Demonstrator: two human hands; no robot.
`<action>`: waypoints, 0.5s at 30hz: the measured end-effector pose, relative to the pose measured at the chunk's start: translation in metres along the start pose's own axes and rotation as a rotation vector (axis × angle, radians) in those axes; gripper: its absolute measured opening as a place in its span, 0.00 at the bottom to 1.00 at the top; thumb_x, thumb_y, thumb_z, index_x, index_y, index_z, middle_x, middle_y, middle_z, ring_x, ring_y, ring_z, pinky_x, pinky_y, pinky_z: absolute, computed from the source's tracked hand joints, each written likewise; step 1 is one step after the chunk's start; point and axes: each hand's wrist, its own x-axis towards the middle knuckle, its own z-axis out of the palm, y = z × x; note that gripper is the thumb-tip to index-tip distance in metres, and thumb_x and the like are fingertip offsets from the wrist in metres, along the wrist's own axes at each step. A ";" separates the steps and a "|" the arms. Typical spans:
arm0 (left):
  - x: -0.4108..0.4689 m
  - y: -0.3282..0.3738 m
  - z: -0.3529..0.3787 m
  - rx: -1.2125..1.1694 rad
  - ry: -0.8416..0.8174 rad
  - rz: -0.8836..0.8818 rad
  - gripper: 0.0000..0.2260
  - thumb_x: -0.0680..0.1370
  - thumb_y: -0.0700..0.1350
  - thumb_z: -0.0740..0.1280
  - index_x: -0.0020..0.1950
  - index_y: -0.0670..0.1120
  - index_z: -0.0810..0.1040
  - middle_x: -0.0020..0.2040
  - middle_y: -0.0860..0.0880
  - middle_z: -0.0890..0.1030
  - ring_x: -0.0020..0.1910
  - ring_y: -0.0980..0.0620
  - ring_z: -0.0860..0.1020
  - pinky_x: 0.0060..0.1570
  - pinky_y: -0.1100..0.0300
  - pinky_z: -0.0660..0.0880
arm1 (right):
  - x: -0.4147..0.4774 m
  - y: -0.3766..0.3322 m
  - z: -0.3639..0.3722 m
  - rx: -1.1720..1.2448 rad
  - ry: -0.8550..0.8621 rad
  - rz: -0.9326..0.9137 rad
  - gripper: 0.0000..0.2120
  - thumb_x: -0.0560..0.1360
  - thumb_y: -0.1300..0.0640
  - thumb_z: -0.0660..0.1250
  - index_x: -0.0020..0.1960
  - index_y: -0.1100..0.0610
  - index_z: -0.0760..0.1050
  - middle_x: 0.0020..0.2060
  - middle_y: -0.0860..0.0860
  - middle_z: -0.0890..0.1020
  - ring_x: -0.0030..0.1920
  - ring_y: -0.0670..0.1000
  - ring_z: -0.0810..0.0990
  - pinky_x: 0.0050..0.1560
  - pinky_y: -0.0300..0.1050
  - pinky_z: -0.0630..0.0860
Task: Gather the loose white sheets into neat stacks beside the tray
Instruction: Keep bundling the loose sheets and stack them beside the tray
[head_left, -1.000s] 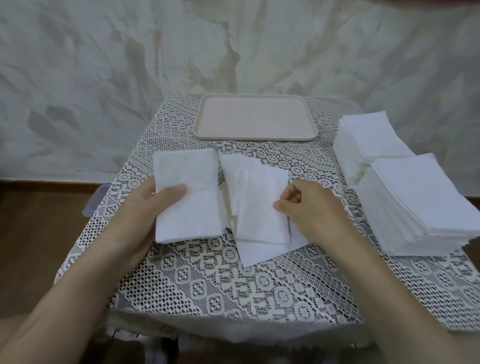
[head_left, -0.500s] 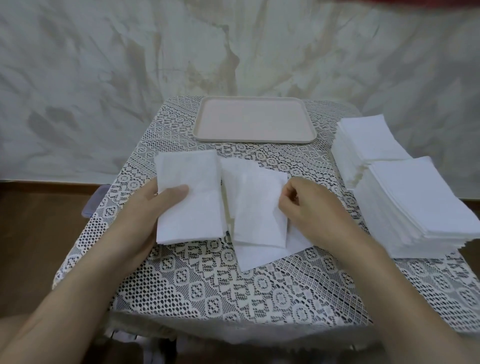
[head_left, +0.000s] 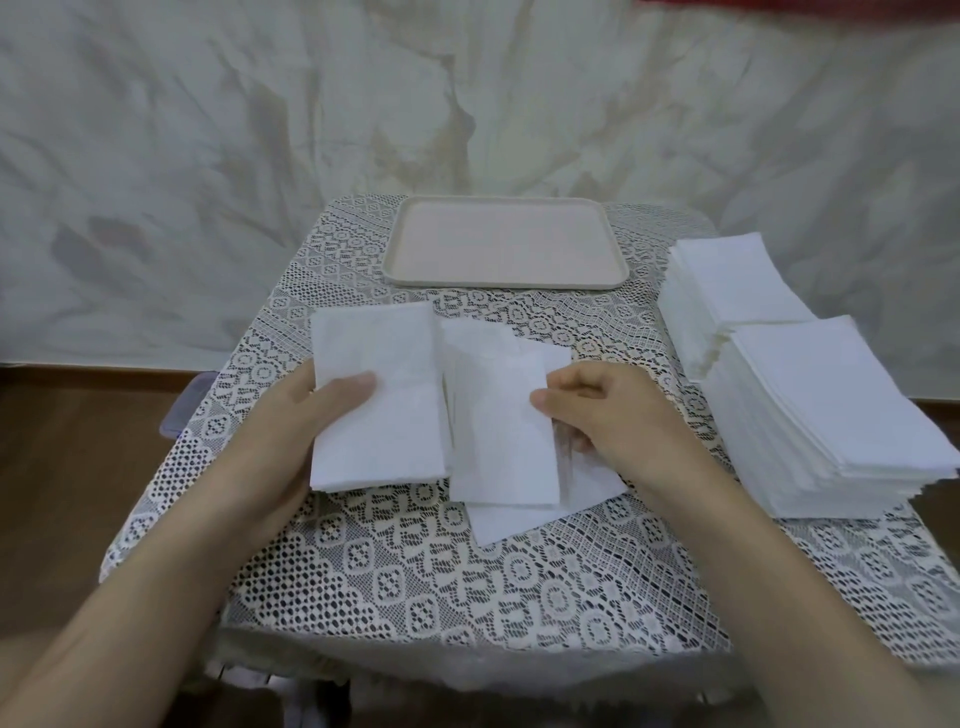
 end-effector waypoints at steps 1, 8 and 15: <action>0.000 0.000 0.001 0.004 -0.002 0.001 0.20 0.75 0.47 0.69 0.67 0.45 0.79 0.57 0.46 0.88 0.52 0.47 0.87 0.41 0.57 0.84 | -0.002 0.000 0.002 -0.048 -0.019 -0.011 0.12 0.75 0.51 0.75 0.49 0.60 0.82 0.38 0.56 0.83 0.31 0.47 0.78 0.38 0.45 0.76; 0.000 0.000 0.003 -0.002 -0.008 0.001 0.20 0.75 0.47 0.69 0.67 0.46 0.79 0.57 0.46 0.88 0.51 0.47 0.88 0.40 0.58 0.84 | -0.008 0.004 -0.001 -0.272 -0.007 -0.030 0.05 0.77 0.52 0.72 0.48 0.54 0.82 0.43 0.48 0.86 0.47 0.53 0.86 0.49 0.62 0.83; -0.001 0.000 0.005 0.005 -0.018 0.005 0.18 0.76 0.46 0.69 0.65 0.46 0.80 0.55 0.46 0.88 0.50 0.48 0.88 0.38 0.58 0.83 | -0.001 0.005 -0.001 -0.662 0.039 -0.089 0.11 0.79 0.46 0.69 0.54 0.52 0.78 0.45 0.47 0.83 0.44 0.52 0.82 0.44 0.47 0.78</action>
